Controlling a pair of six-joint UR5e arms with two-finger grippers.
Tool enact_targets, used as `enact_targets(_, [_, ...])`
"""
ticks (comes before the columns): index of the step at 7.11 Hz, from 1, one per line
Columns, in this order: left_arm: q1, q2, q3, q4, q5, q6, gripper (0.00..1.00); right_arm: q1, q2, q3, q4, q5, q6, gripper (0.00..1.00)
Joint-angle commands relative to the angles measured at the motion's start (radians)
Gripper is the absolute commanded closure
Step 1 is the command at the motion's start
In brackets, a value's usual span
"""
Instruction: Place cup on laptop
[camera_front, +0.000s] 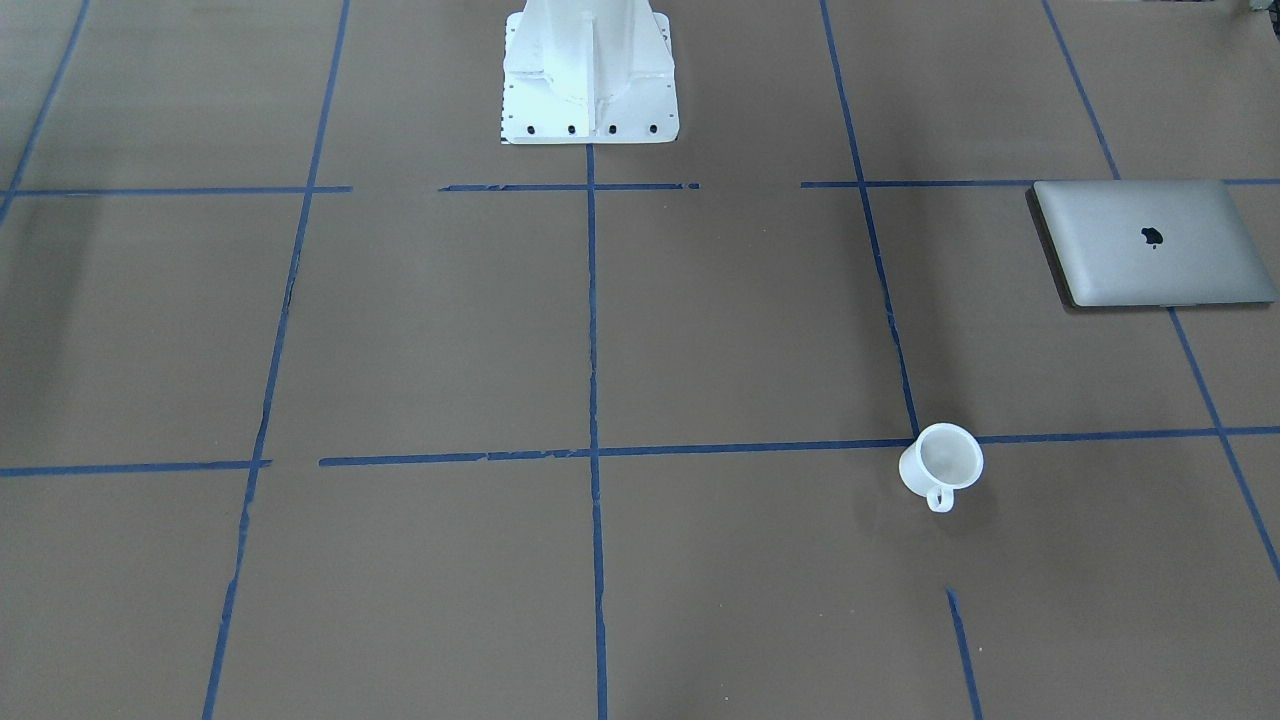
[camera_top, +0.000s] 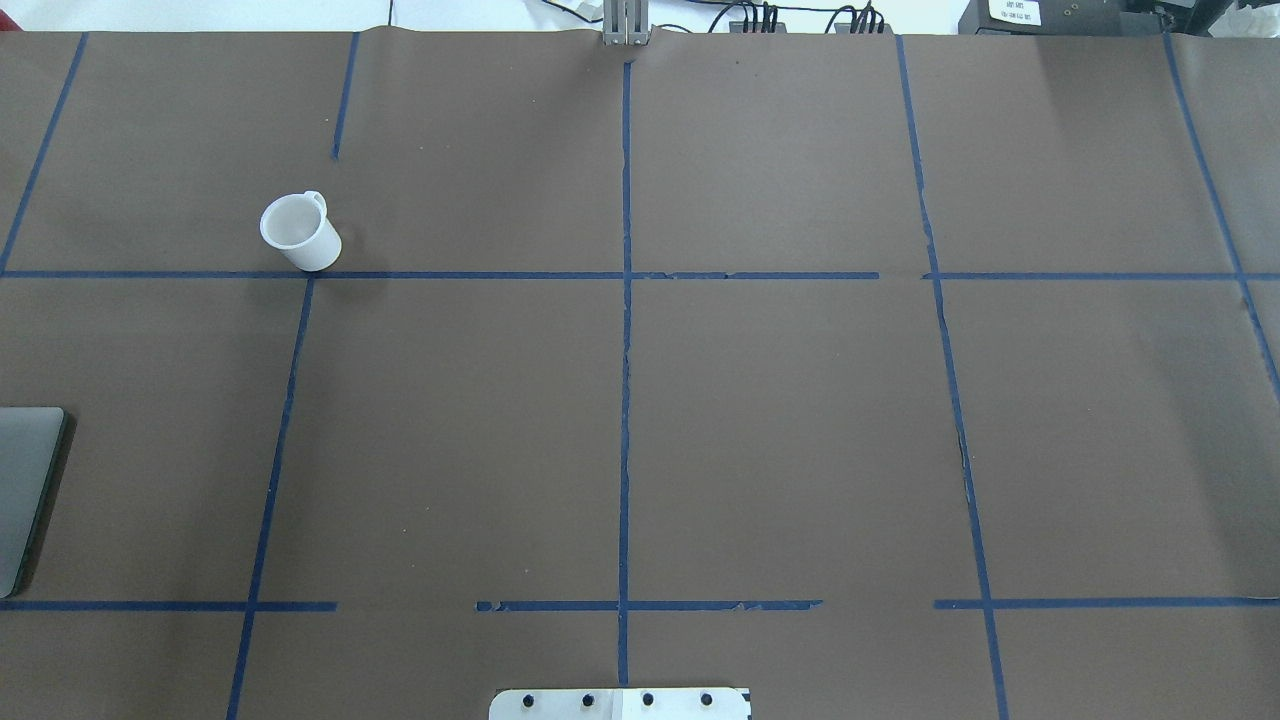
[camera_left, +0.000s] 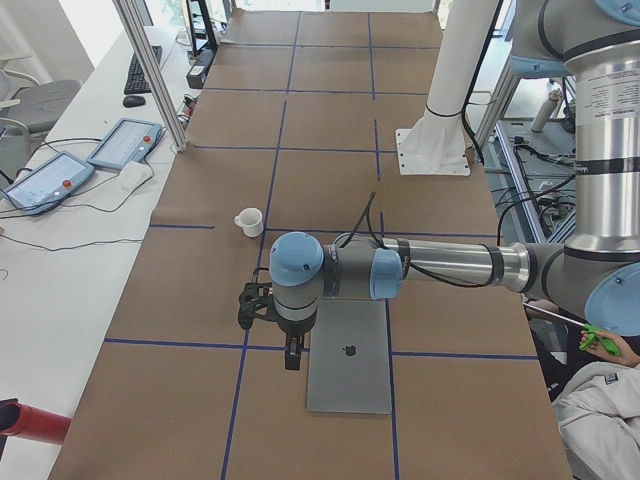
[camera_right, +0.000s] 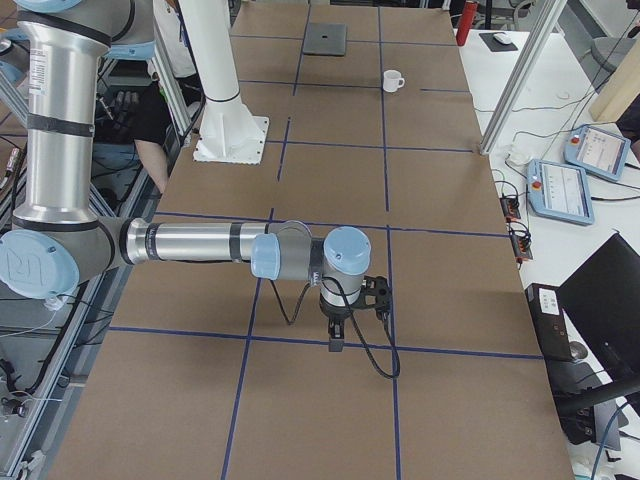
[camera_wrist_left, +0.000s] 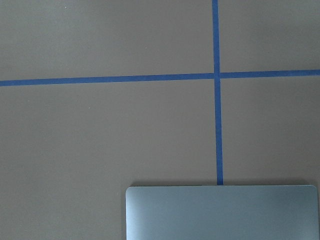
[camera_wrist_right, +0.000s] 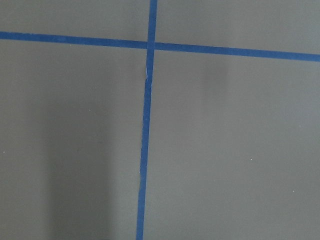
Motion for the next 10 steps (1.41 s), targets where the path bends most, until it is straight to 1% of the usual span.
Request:
enact_targets(1, [-0.001, 0.001, -0.014, 0.002, -0.034, 0.0, 0.0, 0.0, 0.0, 0.0, 0.0, 0.0, 0.0, 0.0])
enact_targets(4, [0.002, -0.002, -0.028, 0.0, -0.032, -0.012, 0.0, 0.0, 0.0, 0.0, -0.001, 0.0, 0.0, 0.0])
enact_targets(5, [0.016, -0.005, -0.019, -0.009, -0.035, -0.006, 0.0, 0.0, 0.0, 0.0, -0.001, 0.0, 0.0, 0.0])
enact_targets(6, [0.025, -0.004, -0.011, -0.065, -0.036, -0.011, 0.0, 0.0, 0.0, 0.0, -0.001, 0.0, 0.0, 0.0])
enact_targets(7, [0.086, -0.004, -0.012, -0.137, -0.041, -0.024, 0.0, 0.0, 0.0, 0.0, 0.0, 0.0, 0.0, 0.0])
enact_targets(8, [0.225, -0.04, -0.008, -0.221, -0.062, -0.223, 0.0, 0.0, 0.0, 0.0, -0.001, 0.0, 0.0, 0.0])
enact_targets(9, [0.321, -0.117, 0.0, -0.292, -0.059, -0.396, 0.0, 0.0, 0.0, 0.0, -0.001, -0.002, 0.0, 0.0])
enact_targets(10, [0.387, -0.218, 0.024, -0.284, -0.056, -0.496, 0.0, 0.0, 0.0, 0.0, 0.0, 0.0, 0.0, 0.0])
